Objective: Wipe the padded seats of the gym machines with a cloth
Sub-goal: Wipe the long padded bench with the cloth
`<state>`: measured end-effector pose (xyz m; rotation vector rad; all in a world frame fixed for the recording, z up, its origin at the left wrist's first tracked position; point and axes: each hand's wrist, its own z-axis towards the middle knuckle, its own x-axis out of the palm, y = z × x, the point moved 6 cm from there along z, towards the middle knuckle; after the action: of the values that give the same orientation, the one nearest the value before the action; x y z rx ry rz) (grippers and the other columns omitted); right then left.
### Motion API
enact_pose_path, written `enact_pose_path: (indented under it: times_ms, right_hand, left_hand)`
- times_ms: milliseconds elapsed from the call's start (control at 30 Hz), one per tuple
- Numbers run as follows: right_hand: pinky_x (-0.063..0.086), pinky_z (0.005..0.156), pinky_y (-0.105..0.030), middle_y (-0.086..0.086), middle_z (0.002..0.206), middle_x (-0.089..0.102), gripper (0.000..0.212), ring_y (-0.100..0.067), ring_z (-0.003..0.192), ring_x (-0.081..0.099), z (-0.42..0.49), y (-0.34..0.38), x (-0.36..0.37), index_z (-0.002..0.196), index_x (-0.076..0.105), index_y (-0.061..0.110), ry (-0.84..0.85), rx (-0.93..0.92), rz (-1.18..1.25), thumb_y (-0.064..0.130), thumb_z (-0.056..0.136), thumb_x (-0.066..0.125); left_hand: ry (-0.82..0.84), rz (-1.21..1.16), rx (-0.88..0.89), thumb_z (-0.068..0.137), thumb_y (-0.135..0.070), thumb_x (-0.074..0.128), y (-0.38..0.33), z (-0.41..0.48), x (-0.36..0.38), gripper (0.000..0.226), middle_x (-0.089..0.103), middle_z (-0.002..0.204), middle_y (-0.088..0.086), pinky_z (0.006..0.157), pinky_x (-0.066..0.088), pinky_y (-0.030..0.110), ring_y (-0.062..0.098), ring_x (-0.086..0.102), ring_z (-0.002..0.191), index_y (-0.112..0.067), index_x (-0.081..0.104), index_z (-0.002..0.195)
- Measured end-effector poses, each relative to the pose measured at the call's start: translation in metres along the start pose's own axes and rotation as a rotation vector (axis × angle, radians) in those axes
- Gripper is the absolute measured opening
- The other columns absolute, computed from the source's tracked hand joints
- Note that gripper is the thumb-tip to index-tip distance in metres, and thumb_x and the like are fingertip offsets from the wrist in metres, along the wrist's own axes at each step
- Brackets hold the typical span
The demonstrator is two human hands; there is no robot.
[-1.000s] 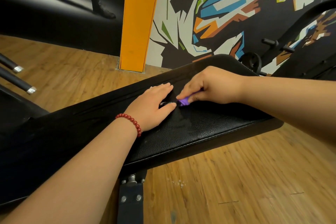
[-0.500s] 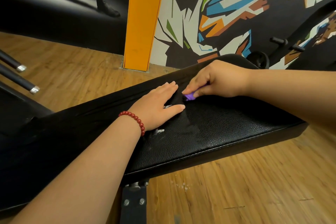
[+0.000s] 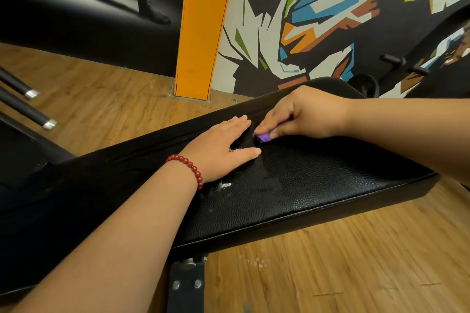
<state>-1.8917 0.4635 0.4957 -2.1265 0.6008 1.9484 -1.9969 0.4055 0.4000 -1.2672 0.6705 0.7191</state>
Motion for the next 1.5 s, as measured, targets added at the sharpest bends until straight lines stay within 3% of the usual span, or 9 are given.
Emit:
enact_pose_path:
  times_ms: [233,367,667,800,900,967,1200,1367,1500]
  right_hand:
    - [0.042,0.104,-0.023,0.007,0.114,0.07,0.03,-0.003,0.109,0.062,0.009,-0.005,-0.003,0.113,0.072,0.024,-0.08,0.083,-0.046,0.016,0.084,0.073]
    - [0.042,0.101,-0.017,0.012,0.109,0.071,0.027,0.004,0.104,0.062,-0.012,0.009,0.005,0.105,0.074,0.026,0.033,0.03,0.083,0.013,0.082,0.075]
    - [0.038,0.097,-0.013,0.007,0.116,0.07,0.03,-0.003,0.108,0.06,0.007,-0.008,-0.008,0.115,0.071,0.023,-0.101,0.138,-0.091,0.018,0.086,0.071]
    - [0.042,0.1,-0.016,0.008,0.111,0.071,0.027,0.0,0.105,0.062,-0.003,-0.001,-0.003,0.11,0.073,0.023,-0.085,0.079,-0.018,0.015,0.084,0.073]
    - [0.043,0.097,-0.011,0.01,0.108,0.072,0.026,0.004,0.103,0.063,-0.016,0.009,0.004,0.106,0.075,0.019,0.003,-0.024,0.102,0.011,0.081,0.074]
    - [0.042,0.096,-0.01,0.012,0.108,0.071,0.027,0.004,0.103,0.062,-0.013,0.006,0.004,0.107,0.075,0.019,0.008,-0.046,0.096,0.01,0.082,0.074]
    - [0.027,0.078,0.009,0.007,0.118,0.068,0.032,0.006,0.099,0.051,0.026,-0.031,-0.019,0.119,0.069,0.024,-0.09,0.119,-0.146,0.019,0.087,0.069]
    - [0.039,0.097,-0.006,0.014,0.112,0.07,0.03,0.005,0.106,0.06,0.014,-0.022,-0.009,0.112,0.072,0.026,-0.038,0.074,-0.024,0.015,0.084,0.073]
    - [0.039,0.098,-0.008,0.018,0.11,0.068,0.032,0.008,0.107,0.058,0.009,-0.016,-0.004,0.111,0.071,0.029,0.03,-0.015,0.003,0.016,0.082,0.074]
  left_hand:
    - [0.011,0.006,-0.001,0.094,-0.052,0.047,-0.001,-0.001,-0.001,0.072,0.009,0.16,-0.014,0.116,0.008,0.024,0.004,0.006,0.147,-0.029,0.015,0.154]
    - [0.008,-0.012,0.002,0.094,-0.05,0.049,0.0,-0.002,-0.003,0.072,0.01,0.16,-0.016,0.116,0.008,0.024,0.003,0.006,0.146,-0.029,0.017,0.154]
    - [0.023,-0.006,0.001,0.095,-0.047,0.049,-0.001,-0.002,-0.003,0.069,0.011,0.16,-0.016,0.116,0.011,0.026,0.004,0.008,0.146,-0.03,0.016,0.153]
    - [-0.014,-0.019,0.005,0.093,-0.048,0.052,0.002,-0.001,-0.006,0.068,0.019,0.159,-0.015,0.116,0.016,0.028,0.005,0.015,0.145,-0.031,0.022,0.152]
    - [-0.039,0.004,-0.001,0.09,-0.053,0.053,0.003,0.002,-0.008,0.073,0.021,0.158,-0.012,0.118,0.022,0.035,0.008,0.018,0.145,-0.029,0.022,0.152]
    - [-0.01,0.042,-0.012,0.09,-0.057,0.05,0.003,0.005,-0.006,0.078,0.015,0.16,-0.013,0.119,0.016,0.034,0.008,0.012,0.147,-0.029,0.015,0.154]
    - [0.059,0.056,-0.07,0.081,-0.071,0.045,0.01,0.016,-0.006,0.094,0.002,0.161,-0.015,0.121,0.014,0.039,0.007,0.004,0.148,-0.028,0.007,0.155]
    - [0.105,0.063,-0.107,0.056,-0.086,0.035,0.015,0.022,-0.007,0.118,0.0,0.161,-0.014,0.121,0.014,0.043,0.008,0.002,0.148,-0.028,0.005,0.155]
    - [0.132,0.059,-0.125,0.055,-0.085,0.038,0.017,0.025,-0.008,0.119,-0.001,0.161,-0.016,0.121,0.015,0.045,0.009,0.001,0.148,-0.029,0.005,0.155]
